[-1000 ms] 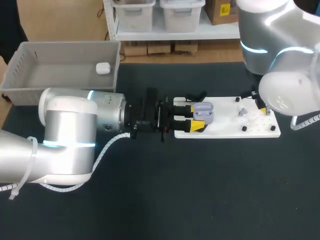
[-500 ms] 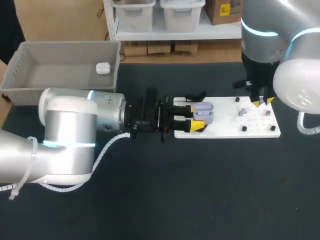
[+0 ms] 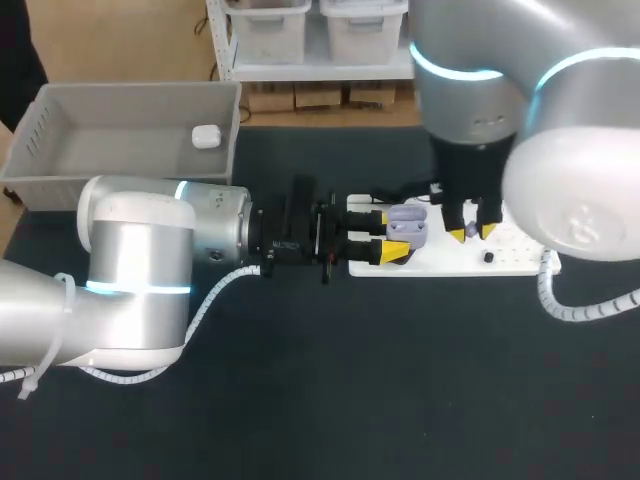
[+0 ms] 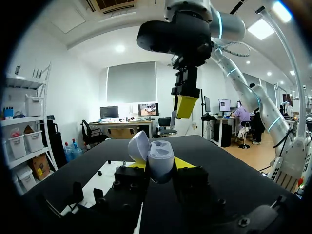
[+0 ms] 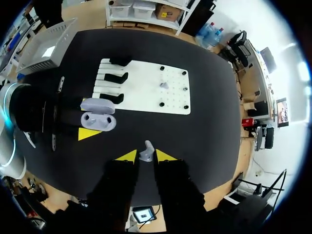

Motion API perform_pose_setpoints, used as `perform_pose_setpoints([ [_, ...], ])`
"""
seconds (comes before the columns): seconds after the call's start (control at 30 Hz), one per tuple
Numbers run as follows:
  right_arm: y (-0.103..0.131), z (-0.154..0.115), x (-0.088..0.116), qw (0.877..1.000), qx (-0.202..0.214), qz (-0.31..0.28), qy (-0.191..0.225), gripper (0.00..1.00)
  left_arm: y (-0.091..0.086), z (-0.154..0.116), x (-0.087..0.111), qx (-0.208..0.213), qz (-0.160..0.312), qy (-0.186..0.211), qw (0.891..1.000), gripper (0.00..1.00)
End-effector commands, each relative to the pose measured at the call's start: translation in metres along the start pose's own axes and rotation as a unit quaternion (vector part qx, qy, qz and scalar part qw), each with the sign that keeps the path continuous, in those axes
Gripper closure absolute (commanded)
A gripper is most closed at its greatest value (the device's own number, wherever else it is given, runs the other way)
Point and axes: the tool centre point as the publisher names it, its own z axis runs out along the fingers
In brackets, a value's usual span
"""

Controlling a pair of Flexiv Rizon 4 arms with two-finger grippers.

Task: Pick up each earbud case from the left stands, insert the matching earbuds, close the lid, and place the case in the box.

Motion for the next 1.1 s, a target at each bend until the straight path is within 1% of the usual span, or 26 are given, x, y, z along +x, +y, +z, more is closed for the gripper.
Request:
perform_pose_setpoints([
  [0.03, 0.002, -0.001, -0.002, 1.000, 0.003, 0.000, 0.002, 1.00, -0.001, 0.000, 0.001, -0.003, 0.001, -0.001, 1.000, 1.00],
  [0.5, 0.002, -0.001, -0.002, 1.000, 0.003, 0.000, 0.002, 1.00, -0.001, 0.000, 0.001, -0.003, 0.001, -0.001, 1.000, 1.00],
  [0.53, 0.006, -0.002, -0.004, 1.000, 0.006, 0.015, 0.000, 1.00, -0.001, 0.000, 0.001, -0.003, 0.001, -0.001, 1.000, 1.00],
  [0.57, 0.009, -0.006, -0.006, 0.999, -0.013, 0.039, 0.002, 1.00, -0.001, 0.000, 0.001, -0.003, 0.001, -0.001, 1.000, 1.00],
  [0.63, 0.014, -0.009, -0.009, 0.997, 0.012, 0.074, 0.001, 1.00, -0.001, 0.000, 0.001, -0.003, 0.001, -0.001, 1.000, 1.00],
  [0.67, 0.018, -0.011, -0.010, 0.996, 0.012, 0.089, 0.001, 1.00, -0.001, 0.000, 0.001, -0.003, 0.001, -0.001, 1.000, 1.00],
  [0.73, 0.022, -0.016, -0.011, 0.991, 0.014, 0.136, 0.006, 1.00, -0.001, 0.000, 0.001, -0.003, 0.001, -0.001, 1.000, 1.00],
  [0.77, 0.024, -0.018, -0.012, 0.988, 0.016, 0.151, 0.006, 1.00, -0.001, 0.000, 0.001, -0.003, 0.001, -0.001, 1.000, 1.00],
  [0.8, 0.027, -0.021, -0.012, 0.985, 0.012, 0.174, -0.002, 1.00, -0.001, 0.000, 0.001, -0.003, 0.001, -0.001, 1.000, 1.00],
  [0.83, 0.030, -0.023, -0.013, 0.982, 0.008, 0.189, 0.003, 1.00, -0.001, 0.000, 0.001, -0.003, 0.001, -0.001, 1.000, 1.00],
  [0.87, 0.033, -0.023, -0.012, 0.980, 0.011, 0.196, 0.010, 1.00, -0.001, 0.000, 0.001, -0.003, 0.001, -0.001, 1.000, 1.00],
  [0.93, 0.040, -0.022, -0.013, 0.976, -0.006, 0.215, 0.015, 1.00, -0.001, 0.000, 0.001, -0.003, 0.001, -0.001, 1.000, 1.00],
  [1.1, 0.052, -0.026, -0.011, 0.966, -0.031, 0.257, 0.020, 1.00, -0.001, 0.000, 0.001, -0.003, 0.001, -0.001, 1.000, 1.00],
])
